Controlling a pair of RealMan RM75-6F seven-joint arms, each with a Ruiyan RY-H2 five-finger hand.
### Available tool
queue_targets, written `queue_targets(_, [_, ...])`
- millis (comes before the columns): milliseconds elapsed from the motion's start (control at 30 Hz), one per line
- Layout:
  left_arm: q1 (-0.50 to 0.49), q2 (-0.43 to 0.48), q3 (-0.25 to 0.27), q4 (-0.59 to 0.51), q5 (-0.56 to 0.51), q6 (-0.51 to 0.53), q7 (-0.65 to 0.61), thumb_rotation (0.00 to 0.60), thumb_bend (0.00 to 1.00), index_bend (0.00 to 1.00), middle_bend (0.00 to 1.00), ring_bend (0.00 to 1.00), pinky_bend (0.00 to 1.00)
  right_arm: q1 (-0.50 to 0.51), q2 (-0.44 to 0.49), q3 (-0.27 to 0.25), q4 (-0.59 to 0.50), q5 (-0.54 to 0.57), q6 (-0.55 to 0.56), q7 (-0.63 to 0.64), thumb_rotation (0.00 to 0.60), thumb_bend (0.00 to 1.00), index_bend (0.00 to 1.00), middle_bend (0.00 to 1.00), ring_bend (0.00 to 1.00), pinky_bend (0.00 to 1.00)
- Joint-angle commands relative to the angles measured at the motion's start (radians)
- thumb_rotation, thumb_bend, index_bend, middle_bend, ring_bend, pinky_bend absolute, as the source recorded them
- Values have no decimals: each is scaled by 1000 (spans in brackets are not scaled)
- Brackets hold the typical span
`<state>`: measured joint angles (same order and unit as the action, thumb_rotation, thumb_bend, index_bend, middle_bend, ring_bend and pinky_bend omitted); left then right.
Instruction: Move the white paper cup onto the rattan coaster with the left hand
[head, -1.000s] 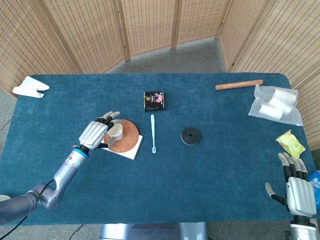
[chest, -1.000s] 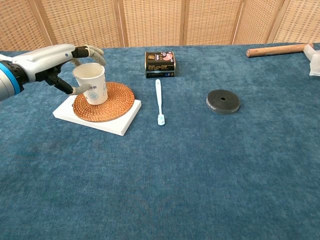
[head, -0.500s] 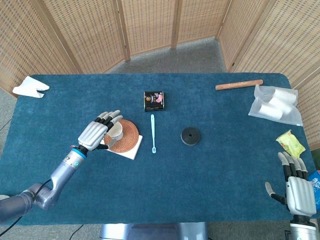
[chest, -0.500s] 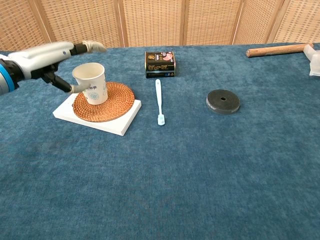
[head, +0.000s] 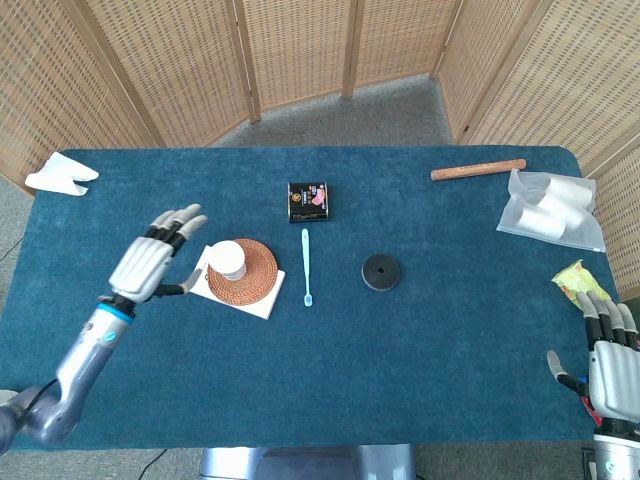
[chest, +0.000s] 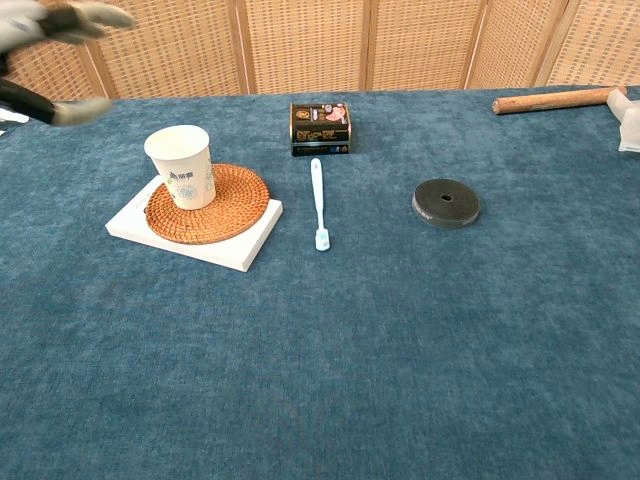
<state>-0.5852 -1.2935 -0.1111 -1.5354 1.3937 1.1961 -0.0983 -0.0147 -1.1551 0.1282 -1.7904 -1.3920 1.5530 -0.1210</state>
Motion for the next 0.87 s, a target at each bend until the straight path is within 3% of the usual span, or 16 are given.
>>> queue_targets(33, [107,104,20,-126,-32,108,62,490,466,0,0,0,0,10,-1,5,3,-1,-6,-15,600,355,0,0,0,0])
queue_targets(233, [269,181,90,-246,-8,279,100,492,465,6,0,0,0,29,-20,-2,6,-16,-23,-39,600,370,0,0,0,0])
queue_targets(533, [484,228,198,-290,66,478,120,492,465,36,0,0,0,49,-62,-18,25,-45,-42,-34,600,371,0,0,0,0])
queue_targets(867, [559,206,198,-248,99,514,96,493,466,46,0,0,0,67,-68,-29,16,-66,-57,-53,600,369,0,0,0,0])
